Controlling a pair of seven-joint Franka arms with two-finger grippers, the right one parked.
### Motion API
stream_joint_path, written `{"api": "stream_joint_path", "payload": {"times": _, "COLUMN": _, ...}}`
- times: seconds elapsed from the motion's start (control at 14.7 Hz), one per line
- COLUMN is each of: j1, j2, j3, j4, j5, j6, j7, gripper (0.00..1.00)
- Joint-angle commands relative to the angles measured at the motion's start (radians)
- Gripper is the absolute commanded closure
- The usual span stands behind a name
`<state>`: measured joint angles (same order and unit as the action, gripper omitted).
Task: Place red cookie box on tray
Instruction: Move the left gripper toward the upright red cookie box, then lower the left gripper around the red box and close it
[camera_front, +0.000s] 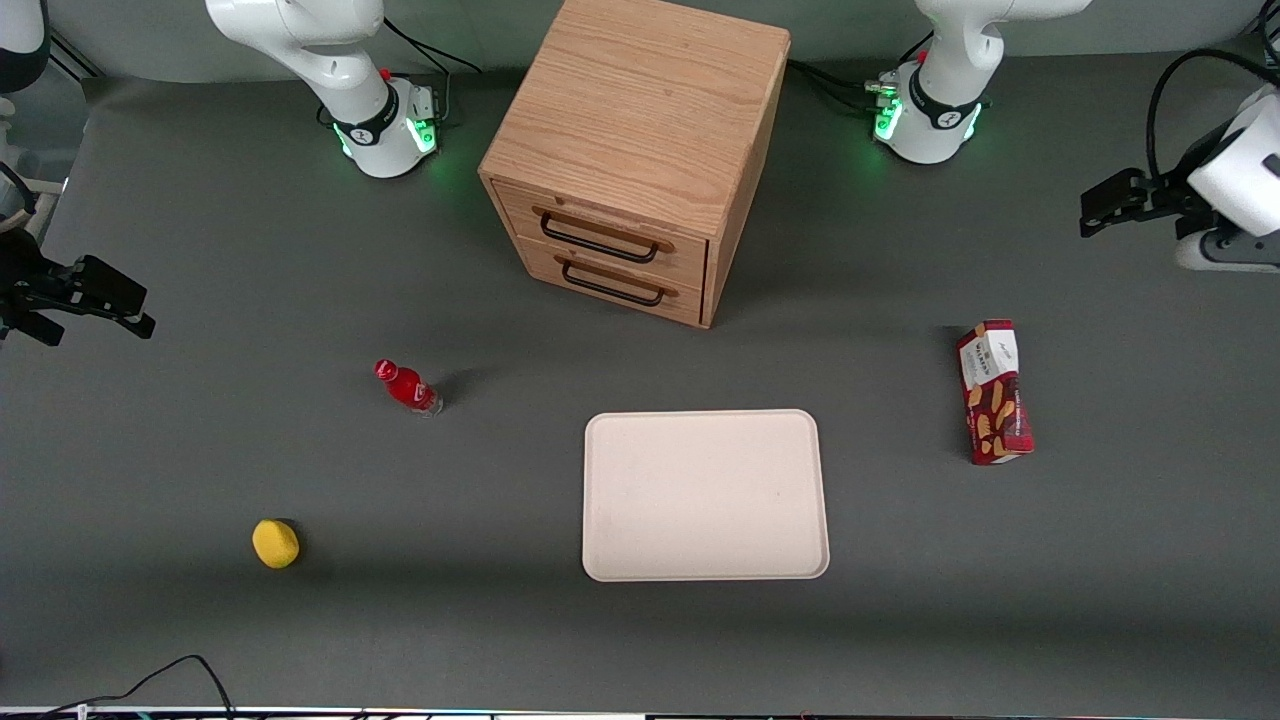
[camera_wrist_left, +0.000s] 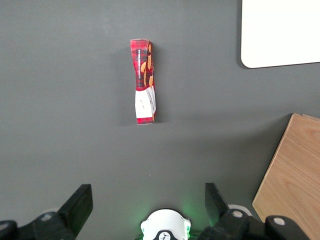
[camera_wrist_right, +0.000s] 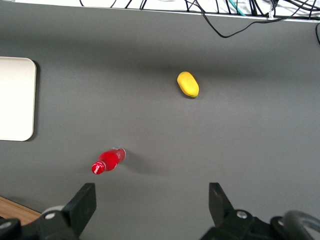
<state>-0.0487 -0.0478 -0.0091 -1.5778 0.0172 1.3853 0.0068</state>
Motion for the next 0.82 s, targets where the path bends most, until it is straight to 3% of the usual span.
{"api": "stream_joint_path", "payload": {"times": 0.0, "j1": -0.002, "j2": 0.026, "j3": 0.008, "j4": 0.047, "j5": 0.003, "j6": -0.037, "j7": 0.034, "gripper": 0.00}}
{"api": "stream_joint_path", "payload": {"times": 0.2, "j1": 0.003, "j2": 0.042, "j3": 0.015, "j4": 0.042, "j5": 0.006, "j6": -0.057, "j7": 0.059, "gripper": 0.00}}
{"api": "stream_joint_path", "payload": {"times": 0.34, "j1": 0.007, "j2": 0.066, "j3": 0.049, "j4": -0.049, "j5": 0.006, "j6": 0.010, "j7": 0.071, "gripper": 0.00}}
{"api": "stream_joint_path", "payload": {"times": 0.75, "j1": 0.007, "j2": 0.114, "j3": 0.095, "j4": -0.584, "j5": 0.006, "j6": 0.755, "j7": 0.217, "gripper": 0.00}}
